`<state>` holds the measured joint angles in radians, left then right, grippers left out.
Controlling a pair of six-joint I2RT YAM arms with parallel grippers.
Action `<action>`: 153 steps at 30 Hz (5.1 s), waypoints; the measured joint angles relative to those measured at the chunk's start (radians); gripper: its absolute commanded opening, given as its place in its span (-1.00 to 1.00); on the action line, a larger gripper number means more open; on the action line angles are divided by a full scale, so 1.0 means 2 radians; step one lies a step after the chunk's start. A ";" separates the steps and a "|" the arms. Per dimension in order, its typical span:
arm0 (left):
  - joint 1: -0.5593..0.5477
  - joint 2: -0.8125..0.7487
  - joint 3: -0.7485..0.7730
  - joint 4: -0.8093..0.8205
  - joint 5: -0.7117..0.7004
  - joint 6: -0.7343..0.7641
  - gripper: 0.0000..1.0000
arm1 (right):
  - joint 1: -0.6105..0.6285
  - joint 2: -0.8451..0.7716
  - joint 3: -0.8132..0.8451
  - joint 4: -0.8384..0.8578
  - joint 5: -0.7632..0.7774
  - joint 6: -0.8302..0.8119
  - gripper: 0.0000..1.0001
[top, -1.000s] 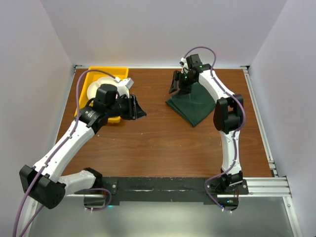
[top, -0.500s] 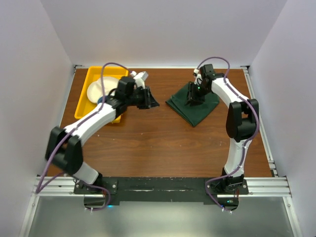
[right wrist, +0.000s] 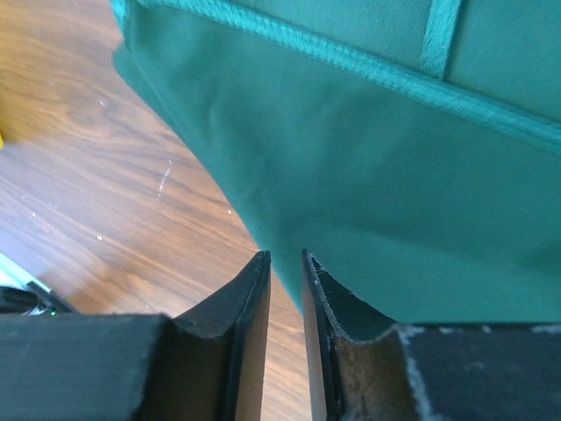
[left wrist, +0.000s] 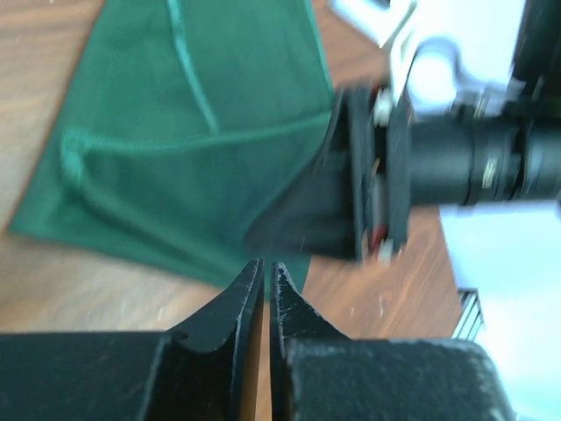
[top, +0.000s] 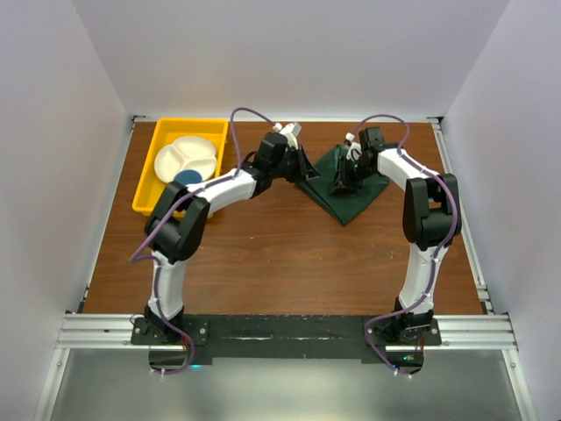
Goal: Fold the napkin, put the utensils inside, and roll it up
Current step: Fold the napkin, then roll the napkin with the utensil
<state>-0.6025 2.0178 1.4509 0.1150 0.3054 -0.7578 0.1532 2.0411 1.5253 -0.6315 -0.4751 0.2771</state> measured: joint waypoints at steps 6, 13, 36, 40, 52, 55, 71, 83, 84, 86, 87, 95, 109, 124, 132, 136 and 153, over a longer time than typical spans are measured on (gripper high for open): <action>0.000 0.078 0.075 0.011 -0.001 -0.018 -0.85 | 0.007 0.001 -0.030 0.018 -0.021 0.005 -0.57; 0.003 0.122 0.120 -0.001 -0.002 -0.019 -0.91 | 0.012 0.001 -0.059 0.039 -0.034 0.009 -0.58; 0.035 0.169 0.161 -0.091 0.003 0.032 -0.88 | -0.146 -0.022 -0.027 0.031 0.015 0.016 -0.53; 0.036 0.196 0.198 -0.111 0.007 0.045 -0.86 | -0.155 -0.006 -0.021 0.035 0.031 0.009 -0.55; 0.036 0.199 0.262 -0.175 0.007 0.070 -0.58 | -0.142 0.033 0.017 0.019 0.071 -0.001 -0.30; 0.036 0.176 0.254 -0.191 0.008 0.069 -0.57 | -0.135 0.028 0.036 -0.001 0.090 -0.006 -0.16; 0.036 -0.224 -0.053 -0.266 0.032 0.088 -0.54 | 0.018 0.041 0.151 -0.032 0.143 -0.012 -0.38; 0.036 -0.316 -0.111 -0.314 0.016 0.110 -0.53 | 0.075 0.098 0.157 -0.052 0.235 -0.012 -0.70; 0.036 -0.316 -0.111 -0.314 0.015 0.110 -0.53 | 0.076 0.098 0.154 -0.050 0.240 -0.013 -0.70; 0.036 -0.314 -0.111 -0.314 0.017 0.110 -0.53 | 0.077 0.098 0.142 -0.043 0.243 -0.013 -0.70; 0.036 -0.313 -0.111 -0.313 0.018 0.110 -0.53 | 0.078 0.098 0.134 -0.039 0.243 -0.013 -0.70; 0.036 -0.309 -0.111 -0.312 0.020 0.109 -0.53 | 0.086 0.063 0.068 0.016 0.242 -0.012 -0.71; 0.038 -0.309 -0.114 -0.300 0.029 0.108 -0.53 | 0.149 0.016 0.008 0.000 0.231 0.025 -0.04; 0.104 -0.347 -0.183 -0.262 0.043 0.098 -0.54 | 0.216 -0.244 -0.121 0.060 0.323 -0.230 0.95; 0.115 -0.362 -0.226 -0.213 0.071 0.087 -0.54 | 0.274 -0.221 -0.210 0.065 0.348 -0.326 0.72; 0.115 -0.362 -0.244 -0.200 0.083 0.082 -0.54 | 0.295 -0.198 -0.210 0.076 0.362 -0.339 0.52; 0.121 -0.416 -0.281 -0.198 0.084 0.070 -0.55 | 0.319 -0.124 -0.222 0.142 0.405 -0.342 0.24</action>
<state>-0.3614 1.1858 0.8894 -0.2810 0.4744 -0.6174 0.7902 1.7927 1.0817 -0.3470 0.3340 -0.4065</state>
